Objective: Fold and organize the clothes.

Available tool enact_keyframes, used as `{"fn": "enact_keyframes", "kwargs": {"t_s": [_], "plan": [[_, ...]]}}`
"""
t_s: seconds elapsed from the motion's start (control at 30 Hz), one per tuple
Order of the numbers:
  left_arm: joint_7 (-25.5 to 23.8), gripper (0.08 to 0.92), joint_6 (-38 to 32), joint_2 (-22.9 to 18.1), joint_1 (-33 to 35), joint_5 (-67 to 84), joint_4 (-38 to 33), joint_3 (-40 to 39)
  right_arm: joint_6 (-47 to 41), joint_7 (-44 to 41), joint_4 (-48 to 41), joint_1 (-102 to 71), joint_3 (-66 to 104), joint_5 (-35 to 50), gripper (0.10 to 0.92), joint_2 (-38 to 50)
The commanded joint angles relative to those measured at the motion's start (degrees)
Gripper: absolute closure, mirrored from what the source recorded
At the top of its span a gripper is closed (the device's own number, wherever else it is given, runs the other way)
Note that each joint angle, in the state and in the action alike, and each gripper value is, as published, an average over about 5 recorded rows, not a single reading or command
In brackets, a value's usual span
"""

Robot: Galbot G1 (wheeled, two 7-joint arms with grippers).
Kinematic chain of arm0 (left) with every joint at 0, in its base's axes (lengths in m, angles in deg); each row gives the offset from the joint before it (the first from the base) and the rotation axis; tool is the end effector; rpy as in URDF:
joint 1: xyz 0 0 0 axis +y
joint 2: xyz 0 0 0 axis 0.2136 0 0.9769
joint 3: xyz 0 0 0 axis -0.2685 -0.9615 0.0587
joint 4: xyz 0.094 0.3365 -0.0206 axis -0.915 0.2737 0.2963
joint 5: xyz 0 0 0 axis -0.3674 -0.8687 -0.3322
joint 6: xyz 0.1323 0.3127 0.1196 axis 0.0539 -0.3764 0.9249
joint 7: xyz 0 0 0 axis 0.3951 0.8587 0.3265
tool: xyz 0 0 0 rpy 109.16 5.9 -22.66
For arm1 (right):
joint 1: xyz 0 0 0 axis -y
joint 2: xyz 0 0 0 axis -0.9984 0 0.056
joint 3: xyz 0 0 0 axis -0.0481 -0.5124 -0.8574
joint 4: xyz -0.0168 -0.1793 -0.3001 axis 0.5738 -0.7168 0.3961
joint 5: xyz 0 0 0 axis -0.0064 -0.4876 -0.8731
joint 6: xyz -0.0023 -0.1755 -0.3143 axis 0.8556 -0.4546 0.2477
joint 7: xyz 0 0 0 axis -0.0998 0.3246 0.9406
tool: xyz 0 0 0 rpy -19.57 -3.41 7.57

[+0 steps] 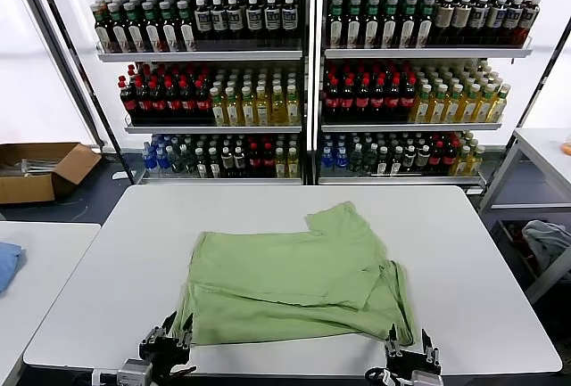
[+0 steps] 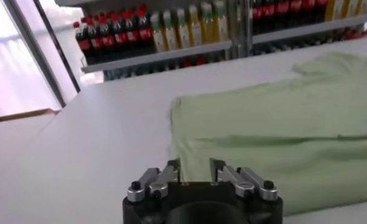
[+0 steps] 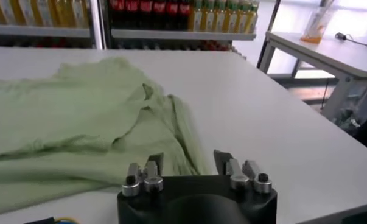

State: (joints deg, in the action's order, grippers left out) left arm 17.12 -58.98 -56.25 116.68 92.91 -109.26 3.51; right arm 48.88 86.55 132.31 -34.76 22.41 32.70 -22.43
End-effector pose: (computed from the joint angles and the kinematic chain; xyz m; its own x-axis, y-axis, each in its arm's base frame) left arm 0.1401 0.0235 -0.2441 -0.9005 -0.0117 0.4346 0.0521 0.9895 0.1346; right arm 0.1344 0.0341 -0.2323 -0.8709 0.2771 0.4059 0.2695 0.9599 -0.0771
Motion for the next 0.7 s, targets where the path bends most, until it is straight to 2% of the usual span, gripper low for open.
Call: {"fn": "enact_keyframes", "kwargs": {"t_s": [0.03, 0.2, 0.4, 0.5, 0.7], "plan": [[-0.92, 0.507, -5.54, -0.97, -9.23, 1.05, -3.82, 1.84, 1.99, -3.27, 2.44, 8.24, 4.01, 1.9, 0.244, 1.33], [-4.17, 0.377, -5.84, 2.17, -18.87, 3.72, 2.63, 2.46, -1.04, -7.26, -4.28, 22.84, 8.06, 8.88, 0.204, 7.82], [-6.38, 0.215, -3.52, 4.76, -33.19, 9.63, 16.92, -0.57, -3.15, -8.83, -19.29, 38.87, 4.57, 17.16, 0.203, 14.16], [-6.95, 0.183, -1.22, 5.91, -38.98, 12.81, 24.32, -3.03, -2.98, -9.31, -27.83, 46.89, 0.99, 19.3, 0.203, 14.91], [-8.12, 0.177, 2.87, 7.8, -48.14, 15.61, 35.98, -6.17, -2.57, -13.32, -42.74, 57.46, -4.59, 20.71, 0.203, 13.62]]}}
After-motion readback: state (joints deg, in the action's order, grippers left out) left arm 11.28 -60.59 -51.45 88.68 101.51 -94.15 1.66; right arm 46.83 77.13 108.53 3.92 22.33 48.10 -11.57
